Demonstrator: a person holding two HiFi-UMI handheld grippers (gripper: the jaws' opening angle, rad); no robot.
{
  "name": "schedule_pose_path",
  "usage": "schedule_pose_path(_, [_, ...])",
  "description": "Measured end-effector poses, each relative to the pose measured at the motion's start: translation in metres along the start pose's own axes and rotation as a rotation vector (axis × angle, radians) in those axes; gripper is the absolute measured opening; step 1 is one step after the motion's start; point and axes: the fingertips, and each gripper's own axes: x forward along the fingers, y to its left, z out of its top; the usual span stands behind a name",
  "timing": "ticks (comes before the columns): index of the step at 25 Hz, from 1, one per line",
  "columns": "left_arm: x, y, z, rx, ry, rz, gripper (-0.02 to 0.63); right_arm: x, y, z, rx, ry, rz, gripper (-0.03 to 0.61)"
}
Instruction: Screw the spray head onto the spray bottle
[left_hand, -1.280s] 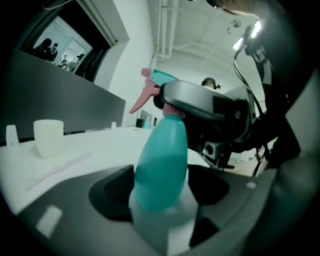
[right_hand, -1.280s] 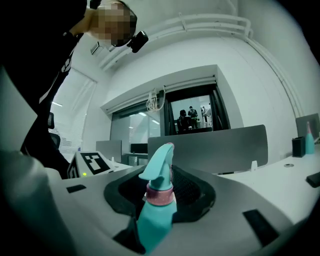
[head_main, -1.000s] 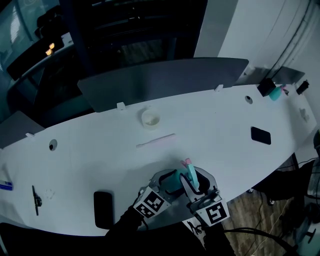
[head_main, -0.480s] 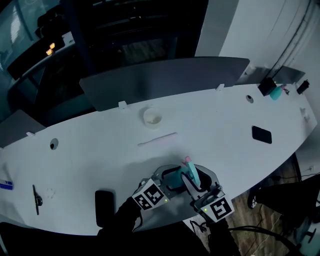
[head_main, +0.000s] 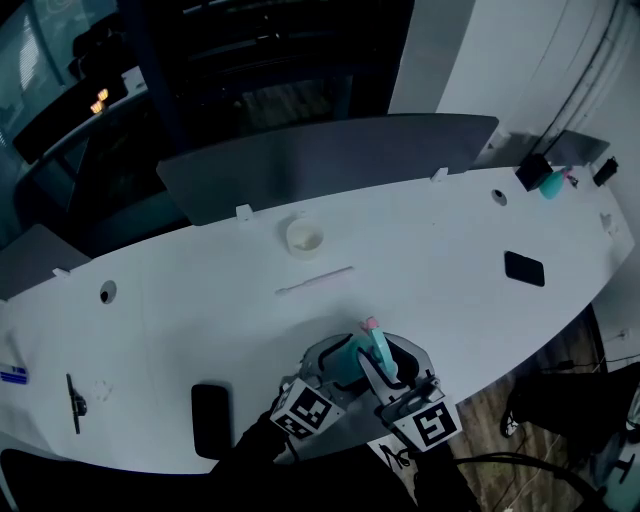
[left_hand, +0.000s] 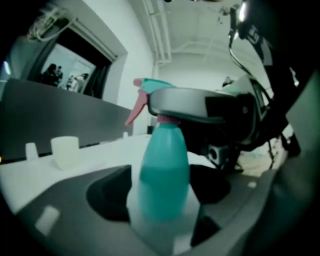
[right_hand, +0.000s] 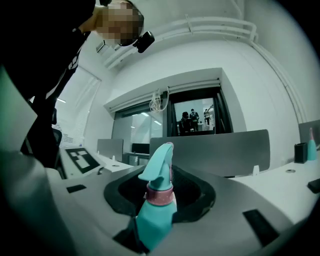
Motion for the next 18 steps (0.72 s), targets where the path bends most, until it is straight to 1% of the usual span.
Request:
schedule_pose_path(1, [0.0013, 0.0002, 0.0003, 0.020, 0.014, -0.066, 0.365, 0.0004, 0.0002, 0.0004, 0.005, 0.000, 0.016, 0.141])
schedule_pose_path(2, [0.0024, 0.0005, 0.0007, 0.031, 0.023, -0.099, 0.354, 0.0006, -0.0003, 0.0010, 0.008, -0.003, 0.020, 0.141])
schedule_pose_path(3, [0.0031, 0.0009, 0.0012, 0.037, 0.028, -0.099, 0.337, 0.0007, -0.0012, 0.0016, 0.007, -0.008, 0.015, 0.141])
schedule_pose_path(4, [0.0034, 0.0013, 0.0018, 0.035, 0.028, -0.072, 0.334, 0.0009, -0.0019, 0.0023, -0.002, -0.013, 0.003, 0.141])
schedule_pose_path(5, [0.0031, 0.0017, 0.0024, 0.026, 0.025, -0.023, 0.333, 0.0012, -0.0020, 0.0031, -0.017, -0.018, -0.012, 0.141])
schedule_pose_path(6, [0.0023, 0.0020, 0.0030, 0.008, 0.018, 0.045, 0.331, 0.0014, -0.0015, 0.0037, -0.032, -0.021, -0.029, 0.140])
schedule_pose_path(9, [-0.0023, 0.0014, 0.0031, -0.090, -0.009, 0.302, 0.331, 0.0018, 0.0019, 0.0038, -0.043, -0.028, -0.069, 0.141])
schedule_pose_path(10, [-0.0031, 0.0009, 0.0023, -0.114, -0.009, 0.356, 0.331, 0.0014, 0.0030, 0.0033, -0.043, -0.025, -0.070, 0.141])
schedule_pose_path(11, [-0.0030, 0.0003, 0.0018, -0.117, -0.006, 0.366, 0.333, 0.0008, 0.0034, 0.0027, -0.040, -0.020, -0.066, 0.140])
schedule_pose_path(12, [-0.0027, 0.0001, 0.0019, -0.097, -0.003, 0.333, 0.337, 0.0004, 0.0032, 0.0021, -0.032, -0.018, -0.058, 0.141])
schedule_pose_path(13, [-0.0027, 0.0003, 0.0020, -0.060, -0.001, 0.267, 0.341, 0.0005, 0.0029, 0.0016, -0.022, -0.017, -0.046, 0.140])
schedule_pose_path(15, [-0.0026, 0.0007, 0.0000, 0.007, 0.010, 0.084, 0.377, 0.0011, 0.0023, 0.0011, -0.008, -0.015, -0.017, 0.140])
schedule_pose_path(17, [0.0000, -0.0014, 0.0003, 0.027, 0.033, -0.096, 0.374, 0.0011, 0.0015, 0.0020, 0.001, -0.018, 0.008, 0.141])
schedule_pose_path(18, [0.0011, -0.0035, 0.0010, 0.031, 0.037, -0.153, 0.345, 0.0008, 0.0015, 0.0022, 0.000, -0.019, 0.015, 0.141])
